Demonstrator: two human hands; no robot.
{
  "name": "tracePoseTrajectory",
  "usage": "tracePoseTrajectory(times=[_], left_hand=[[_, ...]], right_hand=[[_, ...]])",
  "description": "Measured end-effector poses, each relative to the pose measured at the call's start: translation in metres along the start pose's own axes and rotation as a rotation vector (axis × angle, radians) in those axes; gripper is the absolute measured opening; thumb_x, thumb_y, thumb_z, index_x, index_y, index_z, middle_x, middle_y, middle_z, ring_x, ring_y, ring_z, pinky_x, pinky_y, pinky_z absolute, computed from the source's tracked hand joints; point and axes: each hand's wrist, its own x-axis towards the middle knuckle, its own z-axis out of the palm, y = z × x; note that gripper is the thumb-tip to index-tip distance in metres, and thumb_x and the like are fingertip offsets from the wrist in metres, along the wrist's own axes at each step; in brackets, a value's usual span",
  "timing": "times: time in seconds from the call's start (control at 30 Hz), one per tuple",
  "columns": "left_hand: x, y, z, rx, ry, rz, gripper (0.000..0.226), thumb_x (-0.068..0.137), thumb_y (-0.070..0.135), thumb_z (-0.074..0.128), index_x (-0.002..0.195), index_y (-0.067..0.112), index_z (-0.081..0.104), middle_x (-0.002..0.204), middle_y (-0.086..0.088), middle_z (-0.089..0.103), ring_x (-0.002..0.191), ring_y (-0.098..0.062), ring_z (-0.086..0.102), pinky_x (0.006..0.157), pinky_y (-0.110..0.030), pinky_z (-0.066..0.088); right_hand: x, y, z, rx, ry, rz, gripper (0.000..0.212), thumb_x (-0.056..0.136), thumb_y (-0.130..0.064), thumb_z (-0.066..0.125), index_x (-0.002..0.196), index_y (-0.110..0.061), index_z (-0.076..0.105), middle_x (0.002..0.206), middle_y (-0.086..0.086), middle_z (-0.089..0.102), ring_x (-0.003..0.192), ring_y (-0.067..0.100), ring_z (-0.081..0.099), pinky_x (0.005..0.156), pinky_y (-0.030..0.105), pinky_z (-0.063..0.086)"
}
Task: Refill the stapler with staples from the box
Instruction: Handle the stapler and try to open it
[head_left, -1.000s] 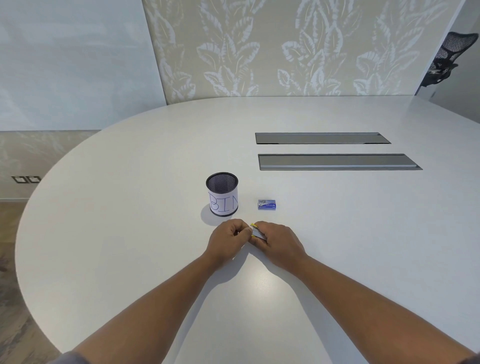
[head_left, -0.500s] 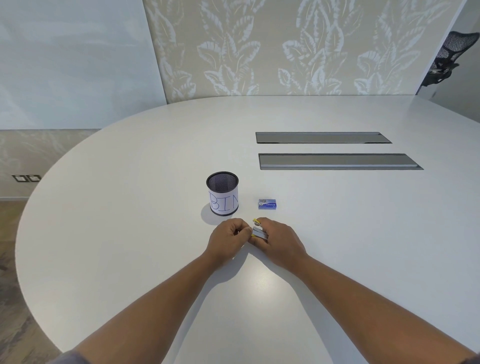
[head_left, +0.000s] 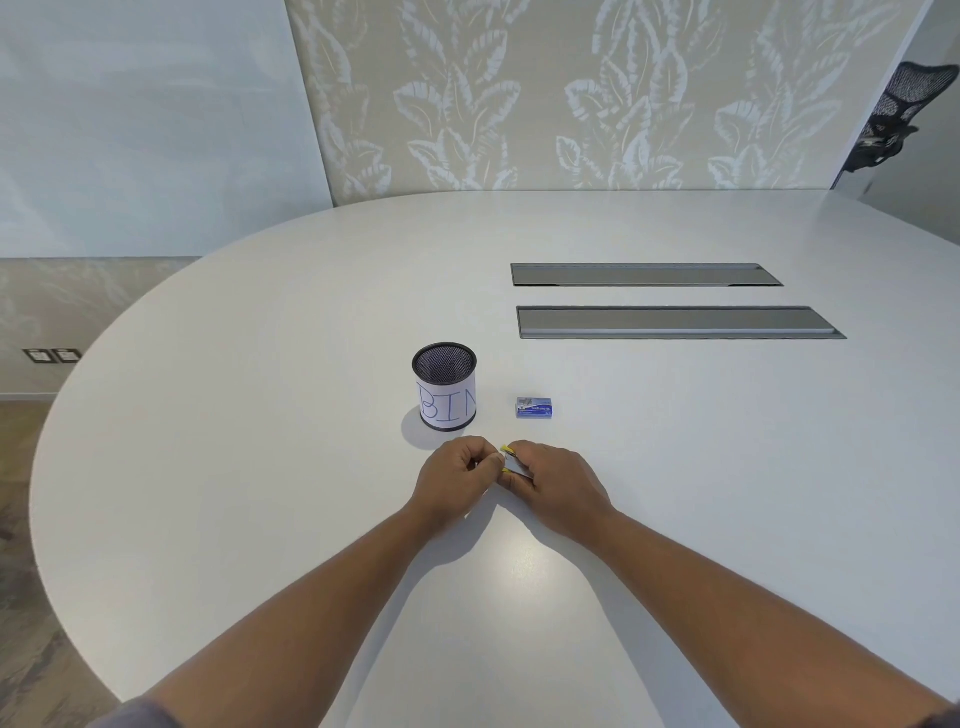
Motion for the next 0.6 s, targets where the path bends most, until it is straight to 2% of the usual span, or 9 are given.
tracePoseTrajectory(times=[0.1, 0.2, 0.37, 0.5, 0.6], left_hand=[[-0.0001, 0.0007, -0.0005, 0.006, -0.003, 0.001, 0.024, 0.082, 0.038, 0.054, 0.074, 0.02, 0.067, 0.076, -0.005, 0.07, 0.069, -0.012, 0.056, 0.076, -0.044, 0.052], [-0.0007, 0.0016, -0.0005, -0.002, 0.0, -0.004, 0.024, 0.08, 0.037, 0.053, 0.075, 0.019, 0.068, 0.078, -0.006, 0.07, 0.07, -0.013, 0.057, 0.077, -0.044, 0.053], [-0.0012, 0.0021, -0.0007, 0.004, -0.001, 0.002, 0.025, 0.082, 0.039, 0.054, 0.073, 0.019, 0.067, 0.077, -0.006, 0.069, 0.069, -0.012, 0.055, 0.077, -0.045, 0.052], [-0.0011, 0.0031, -0.0008, 0.01, -0.001, -0.005, 0.025, 0.082, 0.038, 0.053, 0.074, 0.019, 0.067, 0.074, -0.001, 0.067, 0.07, -0.014, 0.056, 0.077, -0.045, 0.052], [-0.0016, 0.0033, -0.001, 0.023, 0.0, -0.003, 0.026, 0.081, 0.037, 0.052, 0.077, 0.017, 0.068, 0.079, -0.003, 0.07, 0.075, -0.021, 0.061, 0.078, -0.045, 0.053]], right_hand=[[0.0002, 0.0003, 0.0001, 0.008, 0.012, -0.007, 0.043, 0.094, -0.07, 0.042, 0.083, -0.028, 0.045, 0.071, -0.007, 0.057, 0.066, 0.021, 0.053, 0.061, 0.038, 0.044], [0.0006, 0.0007, -0.0007, 0.035, 0.029, 0.006, 0.042, 0.092, -0.071, 0.047, 0.097, -0.03, 0.054, 0.082, -0.008, 0.064, 0.072, 0.019, 0.054, 0.064, 0.035, 0.044], [0.0001, 0.0001, -0.0008, 0.04, -0.004, 0.001, 0.042, 0.095, -0.067, 0.046, 0.079, -0.027, 0.043, 0.067, -0.006, 0.053, 0.064, 0.021, 0.051, 0.061, 0.04, 0.046], [-0.0001, -0.0006, -0.0017, 0.019, -0.01, 0.008, 0.04, 0.096, -0.065, 0.048, 0.082, -0.027, 0.044, 0.07, -0.007, 0.055, 0.066, 0.022, 0.051, 0.062, 0.039, 0.046], [-0.0001, -0.0006, -0.0022, 0.045, 0.021, 0.016, 0.034, 0.094, -0.063, 0.054, 0.095, -0.029, 0.052, 0.078, -0.012, 0.056, 0.069, 0.017, 0.047, 0.062, 0.033, 0.041]])
